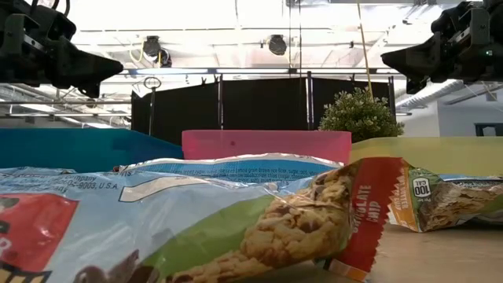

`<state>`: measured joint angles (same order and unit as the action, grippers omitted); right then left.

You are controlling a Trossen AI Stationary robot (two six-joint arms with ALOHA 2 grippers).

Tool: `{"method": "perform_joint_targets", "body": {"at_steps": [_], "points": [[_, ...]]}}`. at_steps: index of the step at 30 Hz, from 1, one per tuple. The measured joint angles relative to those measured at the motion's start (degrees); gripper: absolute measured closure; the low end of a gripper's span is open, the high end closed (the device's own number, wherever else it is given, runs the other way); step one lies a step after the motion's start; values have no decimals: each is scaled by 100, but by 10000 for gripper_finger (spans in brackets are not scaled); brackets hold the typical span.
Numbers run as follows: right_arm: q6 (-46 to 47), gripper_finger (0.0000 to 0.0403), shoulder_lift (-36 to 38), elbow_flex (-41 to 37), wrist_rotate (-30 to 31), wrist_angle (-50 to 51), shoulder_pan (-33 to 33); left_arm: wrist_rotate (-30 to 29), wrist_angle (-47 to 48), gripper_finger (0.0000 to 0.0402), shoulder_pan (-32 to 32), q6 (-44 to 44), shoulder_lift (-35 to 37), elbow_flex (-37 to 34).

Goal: Pick and place Granola Bars by type

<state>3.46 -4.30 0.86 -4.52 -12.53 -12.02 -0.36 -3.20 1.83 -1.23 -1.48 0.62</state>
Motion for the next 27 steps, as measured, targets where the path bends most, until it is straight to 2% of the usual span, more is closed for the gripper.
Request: {"method": "perform_joint_targets", "body": {"at_steps": [19,24,27], "points": [[0,403,-1,-1,-1,1,-1,31,-130,360,-3,16,0,0],[-1,403,0,-1,-1,-1,-1,35,-239,360,-3,326,0,-2],[0,403,0,-1,-1,-2,0,285,-337,360,2,560,0,-2]]}}
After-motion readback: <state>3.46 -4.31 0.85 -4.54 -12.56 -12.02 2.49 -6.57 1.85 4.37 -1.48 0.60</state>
